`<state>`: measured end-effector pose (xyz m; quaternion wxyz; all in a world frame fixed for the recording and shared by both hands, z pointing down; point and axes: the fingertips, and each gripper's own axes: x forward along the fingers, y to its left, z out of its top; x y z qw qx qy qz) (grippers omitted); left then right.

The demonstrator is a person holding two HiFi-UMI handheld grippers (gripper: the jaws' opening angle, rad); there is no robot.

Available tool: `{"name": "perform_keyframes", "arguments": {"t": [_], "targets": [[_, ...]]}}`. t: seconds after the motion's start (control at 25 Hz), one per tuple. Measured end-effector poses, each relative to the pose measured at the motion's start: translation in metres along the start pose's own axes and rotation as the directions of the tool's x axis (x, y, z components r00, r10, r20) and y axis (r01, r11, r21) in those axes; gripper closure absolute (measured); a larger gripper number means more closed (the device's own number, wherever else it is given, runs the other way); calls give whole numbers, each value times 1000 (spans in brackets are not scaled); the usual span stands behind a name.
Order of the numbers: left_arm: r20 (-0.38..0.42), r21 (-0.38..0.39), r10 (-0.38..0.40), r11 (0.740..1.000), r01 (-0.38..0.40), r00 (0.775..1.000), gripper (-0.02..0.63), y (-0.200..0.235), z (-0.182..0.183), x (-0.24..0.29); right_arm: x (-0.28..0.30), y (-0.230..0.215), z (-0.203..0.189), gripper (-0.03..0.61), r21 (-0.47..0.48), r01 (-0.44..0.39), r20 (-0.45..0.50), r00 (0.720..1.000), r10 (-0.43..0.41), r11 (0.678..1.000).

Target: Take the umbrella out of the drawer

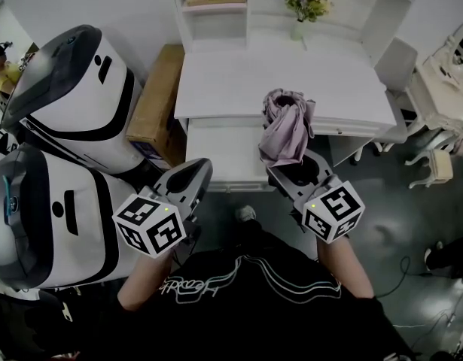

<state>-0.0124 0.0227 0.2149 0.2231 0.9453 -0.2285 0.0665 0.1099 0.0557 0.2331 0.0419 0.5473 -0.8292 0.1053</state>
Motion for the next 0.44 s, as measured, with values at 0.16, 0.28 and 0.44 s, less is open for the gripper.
{"name": "perform_keyframes", "arguments": {"t": [0.16,0.28,0.44], "targets": [[-2,-2,-12,1000,12,1000,594,1,0,3,0,-2,-1,365,5,7,-9,1000,-7,1000],[-1,-8,-17,1000,17,1000,594,3,1,8,3,-6,-5,365,6,12,-25,1000,-12,1000],[-8,-10,-22,1000,22,1000,594,3,-3,15,4,-11,-10,365,6,11,-36,999,-10,1000]]}}
